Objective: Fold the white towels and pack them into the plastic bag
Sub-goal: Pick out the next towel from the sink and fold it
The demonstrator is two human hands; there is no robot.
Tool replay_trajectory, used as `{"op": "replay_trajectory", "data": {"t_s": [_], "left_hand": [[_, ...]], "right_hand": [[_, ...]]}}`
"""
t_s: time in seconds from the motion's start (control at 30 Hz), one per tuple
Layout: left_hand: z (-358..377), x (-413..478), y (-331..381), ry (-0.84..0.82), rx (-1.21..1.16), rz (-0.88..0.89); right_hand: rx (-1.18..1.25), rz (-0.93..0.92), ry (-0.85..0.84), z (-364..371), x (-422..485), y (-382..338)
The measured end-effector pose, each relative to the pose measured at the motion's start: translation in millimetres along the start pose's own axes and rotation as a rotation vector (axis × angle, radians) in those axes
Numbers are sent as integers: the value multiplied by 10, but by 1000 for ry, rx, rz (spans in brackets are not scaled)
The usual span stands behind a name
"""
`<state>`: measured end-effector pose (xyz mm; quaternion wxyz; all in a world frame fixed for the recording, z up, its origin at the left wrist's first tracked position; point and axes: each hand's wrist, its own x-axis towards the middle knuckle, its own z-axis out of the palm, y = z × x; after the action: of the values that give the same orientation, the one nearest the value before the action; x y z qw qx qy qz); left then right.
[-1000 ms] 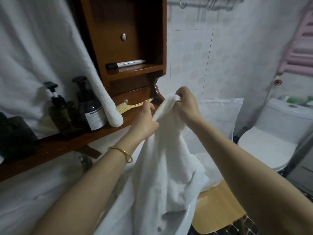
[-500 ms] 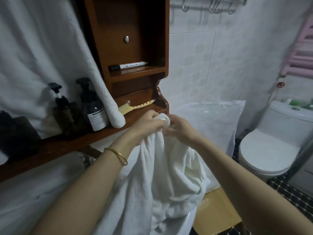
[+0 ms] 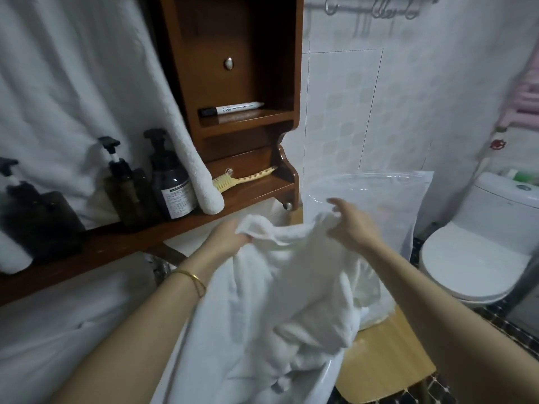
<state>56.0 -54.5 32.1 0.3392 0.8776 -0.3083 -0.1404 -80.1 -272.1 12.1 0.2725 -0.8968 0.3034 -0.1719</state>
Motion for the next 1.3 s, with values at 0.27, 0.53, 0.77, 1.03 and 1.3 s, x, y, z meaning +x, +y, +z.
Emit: {"op": "replay_trajectory", "data": {"t_s": [0.27, 0.53, 0.77, 1.03, 1.3], "left_hand": [[-106, 63, 660, 119, 48, 291], [28, 101, 175, 178, 608, 84], [-73, 130, 511, -100, -390, -80], [-118, 285, 616, 229, 395, 204], [86, 269, 29, 136, 651, 61]], "right_hand": [[337, -190, 99, 190, 85, -412], [298, 316, 332, -130, 416, 244], [418, -267, -213, 176, -23, -347], [503, 7, 232, 59, 160, -329], [410, 583, 398, -152, 292, 411]]}}
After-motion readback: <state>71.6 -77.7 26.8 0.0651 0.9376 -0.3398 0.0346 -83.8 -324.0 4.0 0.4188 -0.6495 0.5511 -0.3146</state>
